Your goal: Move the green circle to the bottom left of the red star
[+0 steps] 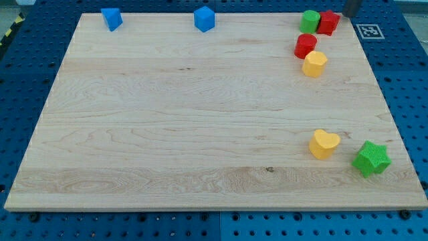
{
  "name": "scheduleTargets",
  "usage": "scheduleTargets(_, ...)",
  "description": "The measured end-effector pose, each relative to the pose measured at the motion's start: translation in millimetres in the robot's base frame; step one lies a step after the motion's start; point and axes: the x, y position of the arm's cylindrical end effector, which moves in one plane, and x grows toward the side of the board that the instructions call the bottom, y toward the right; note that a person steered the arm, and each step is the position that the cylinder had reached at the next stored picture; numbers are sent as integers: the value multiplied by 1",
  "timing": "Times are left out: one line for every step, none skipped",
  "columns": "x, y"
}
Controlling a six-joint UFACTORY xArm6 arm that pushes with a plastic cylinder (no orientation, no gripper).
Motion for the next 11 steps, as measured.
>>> scheduleTargets(0,-6)
scheduleTargets(0,-16)
scheduleTargets(0,-19)
scheduleTargets(0,-24)
scheduleTargets(0,-61)
scheduleTargets(0,-103)
scheduleTargets(0,-114)
scheduleTargets(7,-113)
scheduleTargets(27,-112)
scheduleTargets(39,-112)
scheduleTargets(39,-112)
